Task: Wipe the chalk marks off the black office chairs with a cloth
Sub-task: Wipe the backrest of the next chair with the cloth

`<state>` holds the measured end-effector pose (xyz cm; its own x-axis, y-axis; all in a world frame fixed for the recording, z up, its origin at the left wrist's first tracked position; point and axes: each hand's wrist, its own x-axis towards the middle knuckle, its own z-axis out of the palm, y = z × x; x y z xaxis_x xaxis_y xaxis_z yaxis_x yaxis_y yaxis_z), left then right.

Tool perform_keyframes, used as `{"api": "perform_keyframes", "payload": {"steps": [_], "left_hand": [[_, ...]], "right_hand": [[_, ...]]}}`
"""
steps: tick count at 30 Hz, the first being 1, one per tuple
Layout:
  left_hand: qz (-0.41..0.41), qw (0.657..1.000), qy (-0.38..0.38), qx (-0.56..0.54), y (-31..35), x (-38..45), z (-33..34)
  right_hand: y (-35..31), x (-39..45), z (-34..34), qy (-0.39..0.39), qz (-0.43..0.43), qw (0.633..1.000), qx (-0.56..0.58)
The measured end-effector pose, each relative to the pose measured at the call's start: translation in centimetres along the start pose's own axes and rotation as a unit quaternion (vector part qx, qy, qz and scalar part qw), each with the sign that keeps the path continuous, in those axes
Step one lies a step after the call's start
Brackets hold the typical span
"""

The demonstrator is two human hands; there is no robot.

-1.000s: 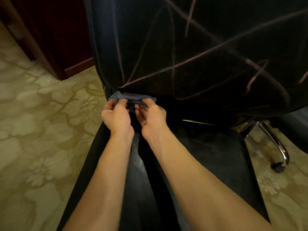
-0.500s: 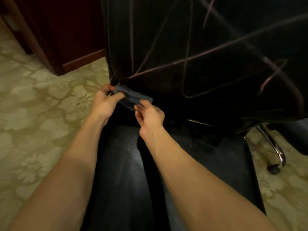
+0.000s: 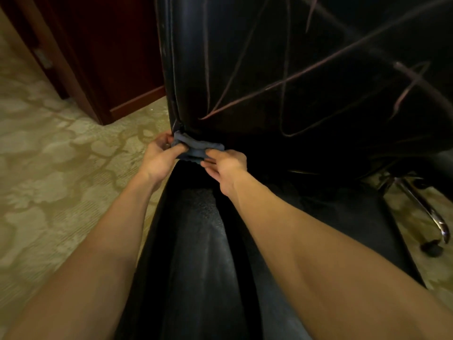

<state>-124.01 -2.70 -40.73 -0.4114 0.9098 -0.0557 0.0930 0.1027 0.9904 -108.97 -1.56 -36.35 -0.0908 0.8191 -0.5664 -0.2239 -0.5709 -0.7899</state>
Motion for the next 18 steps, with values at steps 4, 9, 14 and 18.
{"api": "perform_keyframes", "payload": {"steps": [4,9,14,18], "left_hand": [[-0.003,0.999,0.036,0.012,-1.0,-2.7,-3.3],[-0.005,0.994,0.107,0.0,-1.9,-8.8,-6.8],[-0.014,0.983,0.185,0.006,-2.9,-14.6,-8.8],[-0.014,0.971,0.239,-0.024,-3.7,-20.1,-10.6]], "right_hand": [[2.3,-1.9,1.8,-0.015,0.014,1.0,-0.023],[6.2,-4.6,1.7,-0.092,-0.004,0.994,-0.057],[9.4,-7.8,2.2,-0.152,-0.055,0.97,-0.184],[12.0,-11.2,2.8,-0.145,-0.118,0.948,-0.256]]}}
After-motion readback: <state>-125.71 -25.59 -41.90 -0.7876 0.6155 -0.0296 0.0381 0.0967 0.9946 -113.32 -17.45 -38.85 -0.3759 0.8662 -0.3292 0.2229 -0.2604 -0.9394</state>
